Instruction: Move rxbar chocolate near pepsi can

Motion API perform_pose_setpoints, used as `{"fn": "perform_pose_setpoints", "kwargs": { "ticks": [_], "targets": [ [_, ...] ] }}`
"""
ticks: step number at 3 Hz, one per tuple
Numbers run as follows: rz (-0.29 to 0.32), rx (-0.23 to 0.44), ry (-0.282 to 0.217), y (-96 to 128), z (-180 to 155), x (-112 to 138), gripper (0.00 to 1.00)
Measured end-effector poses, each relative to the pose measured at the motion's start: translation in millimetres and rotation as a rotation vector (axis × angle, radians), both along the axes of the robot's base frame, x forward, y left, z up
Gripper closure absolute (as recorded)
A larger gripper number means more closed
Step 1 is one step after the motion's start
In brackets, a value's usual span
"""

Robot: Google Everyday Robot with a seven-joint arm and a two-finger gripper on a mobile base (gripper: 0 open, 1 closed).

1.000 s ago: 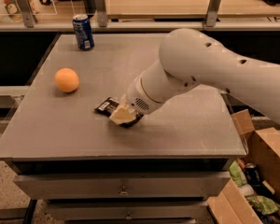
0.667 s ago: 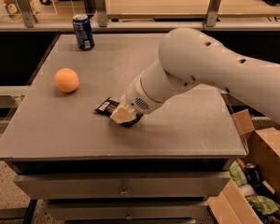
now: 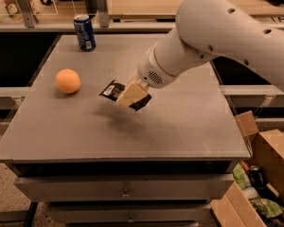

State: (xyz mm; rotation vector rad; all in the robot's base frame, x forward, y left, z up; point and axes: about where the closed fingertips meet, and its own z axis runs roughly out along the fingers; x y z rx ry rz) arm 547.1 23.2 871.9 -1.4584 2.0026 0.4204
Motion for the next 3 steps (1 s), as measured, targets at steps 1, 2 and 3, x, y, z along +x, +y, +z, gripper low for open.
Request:
{"fn": "perform_pose_setpoints", "kwargs": {
  "ticks": [1, 2, 3],
  "targets": [
    [0.007, -0.011, -0.071, -2, 26, 36, 1.00],
    [0.026, -0.002, -0.142, 15, 41, 75, 1.00],
    [0.041, 0.020, -0.181, 39, 45, 114, 1.00]
  ]
}}
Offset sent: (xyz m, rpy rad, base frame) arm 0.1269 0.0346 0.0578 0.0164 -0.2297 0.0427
